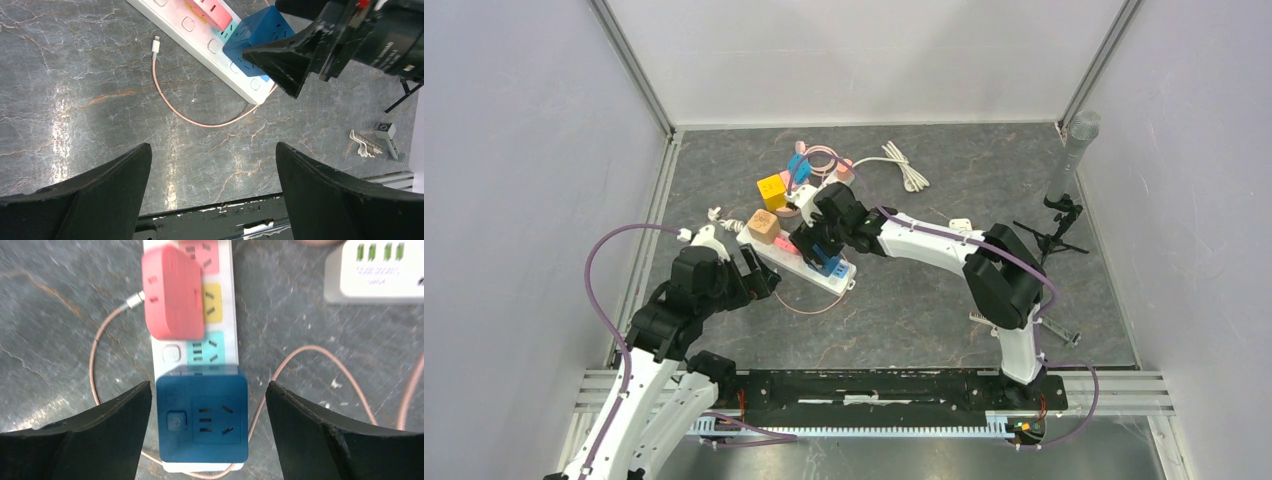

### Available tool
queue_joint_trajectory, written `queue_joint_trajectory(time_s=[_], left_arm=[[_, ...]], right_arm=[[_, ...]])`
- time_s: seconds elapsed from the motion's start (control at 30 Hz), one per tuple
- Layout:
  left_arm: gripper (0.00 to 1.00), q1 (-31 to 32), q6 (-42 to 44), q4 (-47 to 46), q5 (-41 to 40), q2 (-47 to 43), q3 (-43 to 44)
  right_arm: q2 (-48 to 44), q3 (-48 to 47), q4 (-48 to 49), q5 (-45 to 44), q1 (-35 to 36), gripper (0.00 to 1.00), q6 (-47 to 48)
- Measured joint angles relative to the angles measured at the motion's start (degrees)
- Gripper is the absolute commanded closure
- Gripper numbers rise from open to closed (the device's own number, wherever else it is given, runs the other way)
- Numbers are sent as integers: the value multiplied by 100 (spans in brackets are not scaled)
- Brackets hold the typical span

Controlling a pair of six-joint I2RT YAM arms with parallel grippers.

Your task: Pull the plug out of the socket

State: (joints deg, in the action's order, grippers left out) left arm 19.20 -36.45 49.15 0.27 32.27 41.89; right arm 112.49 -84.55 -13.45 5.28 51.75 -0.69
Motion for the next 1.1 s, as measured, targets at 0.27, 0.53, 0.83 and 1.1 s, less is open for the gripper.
queue_joint_trajectory(time_s=[0.27,0.53,0.83,1.1], left_arm=[[0,0,-92,-7,0,15,-28],[0,0,-472,-234,76,380,-350],[0,0,-986,-872,302,896,-787],[5,0,-1220,-1416,332,1416,-1060]], right_arm=[[81,332,-256,-24,2,38,-269],[-376,1016,205,-457,267,46,-817],[-710,1379,83,-1165,1027,26,-1996],[-1252,1762,256,-1307,1137,16,-2004]])
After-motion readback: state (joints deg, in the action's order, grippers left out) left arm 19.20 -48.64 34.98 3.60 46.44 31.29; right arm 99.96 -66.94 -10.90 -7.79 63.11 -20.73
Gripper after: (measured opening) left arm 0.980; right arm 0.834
